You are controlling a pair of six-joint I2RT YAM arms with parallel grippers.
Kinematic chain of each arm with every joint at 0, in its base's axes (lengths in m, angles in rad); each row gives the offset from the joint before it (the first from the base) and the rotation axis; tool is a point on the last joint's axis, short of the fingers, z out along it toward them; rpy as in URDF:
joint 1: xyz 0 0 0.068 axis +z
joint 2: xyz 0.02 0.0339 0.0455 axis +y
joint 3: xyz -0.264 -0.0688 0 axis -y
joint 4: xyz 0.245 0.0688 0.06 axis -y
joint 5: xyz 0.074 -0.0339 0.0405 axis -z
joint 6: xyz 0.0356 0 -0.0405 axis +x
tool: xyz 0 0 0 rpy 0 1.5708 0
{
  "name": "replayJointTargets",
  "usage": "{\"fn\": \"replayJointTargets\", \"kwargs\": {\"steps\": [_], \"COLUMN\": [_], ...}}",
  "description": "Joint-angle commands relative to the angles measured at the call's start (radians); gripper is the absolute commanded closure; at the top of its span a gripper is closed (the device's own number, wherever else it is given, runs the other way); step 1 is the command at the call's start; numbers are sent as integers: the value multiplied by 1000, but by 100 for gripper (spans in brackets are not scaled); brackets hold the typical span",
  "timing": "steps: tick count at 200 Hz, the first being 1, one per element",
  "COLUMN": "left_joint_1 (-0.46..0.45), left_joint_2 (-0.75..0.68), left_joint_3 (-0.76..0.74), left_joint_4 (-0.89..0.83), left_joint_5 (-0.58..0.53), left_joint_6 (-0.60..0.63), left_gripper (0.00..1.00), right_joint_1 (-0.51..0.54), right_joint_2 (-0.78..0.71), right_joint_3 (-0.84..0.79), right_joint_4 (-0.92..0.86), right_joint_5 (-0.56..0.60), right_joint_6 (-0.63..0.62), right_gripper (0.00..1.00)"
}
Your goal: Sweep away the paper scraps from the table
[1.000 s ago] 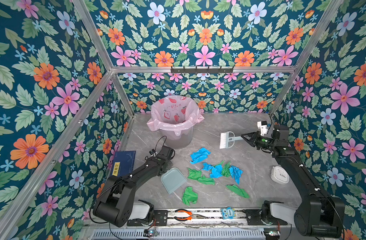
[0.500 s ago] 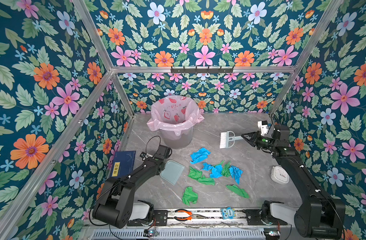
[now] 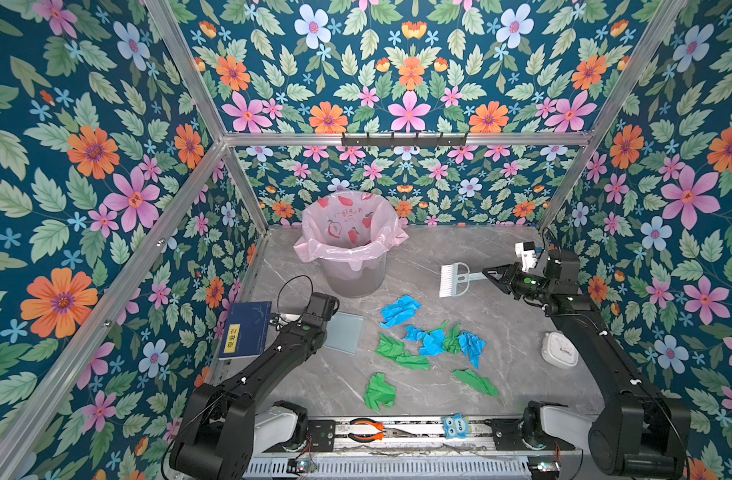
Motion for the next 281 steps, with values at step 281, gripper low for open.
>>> {"fn": "replayJointTargets", "kwargs": {"steps": [281], "left_joint_1": [33], "left_joint_2": [196], "left_joint_3": [374], "left_joint_4": [-497], "left_joint_5": [285], "left_joint_6": [1203], "left_gripper": [33], "right_joint_1": [0], "right_joint_2": [19], "right_joint_3": [36], "right_joint_4": [-50], "right_joint_5": [-23], "right_joint_6": [-22], "right_gripper": [100]}}
